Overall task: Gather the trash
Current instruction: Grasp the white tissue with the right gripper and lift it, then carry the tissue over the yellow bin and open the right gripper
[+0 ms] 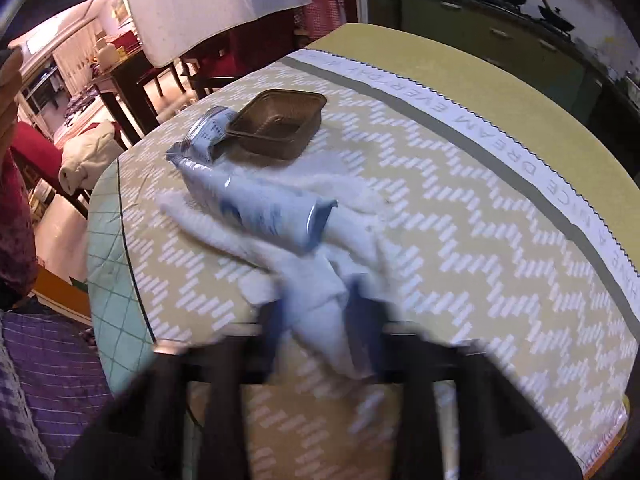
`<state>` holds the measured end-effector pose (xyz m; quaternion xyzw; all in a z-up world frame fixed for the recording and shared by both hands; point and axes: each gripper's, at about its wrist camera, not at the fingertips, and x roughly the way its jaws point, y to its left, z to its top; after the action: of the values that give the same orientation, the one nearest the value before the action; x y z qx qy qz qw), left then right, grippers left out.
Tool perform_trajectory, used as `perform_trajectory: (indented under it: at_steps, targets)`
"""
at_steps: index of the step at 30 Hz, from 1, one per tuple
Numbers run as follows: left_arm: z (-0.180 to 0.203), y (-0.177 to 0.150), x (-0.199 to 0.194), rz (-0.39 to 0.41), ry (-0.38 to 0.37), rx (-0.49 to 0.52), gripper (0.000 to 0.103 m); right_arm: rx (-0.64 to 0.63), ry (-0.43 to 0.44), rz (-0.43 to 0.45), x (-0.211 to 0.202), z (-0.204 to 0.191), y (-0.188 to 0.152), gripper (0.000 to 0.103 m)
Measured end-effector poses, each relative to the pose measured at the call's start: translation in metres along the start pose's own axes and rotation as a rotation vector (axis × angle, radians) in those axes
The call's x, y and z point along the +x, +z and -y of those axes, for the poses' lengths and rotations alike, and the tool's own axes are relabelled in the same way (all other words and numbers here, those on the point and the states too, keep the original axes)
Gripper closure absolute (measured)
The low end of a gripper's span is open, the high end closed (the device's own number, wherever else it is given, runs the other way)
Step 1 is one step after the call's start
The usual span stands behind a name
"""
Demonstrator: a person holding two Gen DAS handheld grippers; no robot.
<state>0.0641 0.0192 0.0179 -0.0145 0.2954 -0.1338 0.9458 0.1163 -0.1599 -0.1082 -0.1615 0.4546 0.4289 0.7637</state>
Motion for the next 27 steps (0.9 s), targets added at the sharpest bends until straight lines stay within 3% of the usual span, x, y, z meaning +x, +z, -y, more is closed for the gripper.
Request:
perform_trajectory:
  at_steps: [5, 18, 23, 27]
  targets:
    - [-0.001, 0.0, -0.002, 0.002, 0.0, -0.004, 0.019, 0.021, -0.003, 0.073, -0.028, 0.0, -0.003, 0.096]
    - [0.005, -0.001, -0.005, 0.006, -0.012, 0.009, 0.018, 0.173, 0.029, 0.337, -0.146, 0.018, -0.004, 0.096]
    - [0.009, 0.0, -0.004, 0.003, -0.017, 0.02, 0.018, 0.25, -0.033, 0.423, -0.189, 0.032, -0.017, 0.096]
    - [0.012, -0.003, 0.0, -0.01, -0.028, 0.025, 0.017, 0.341, -0.138, 0.47, -0.227, 0.053, -0.039, 0.096]
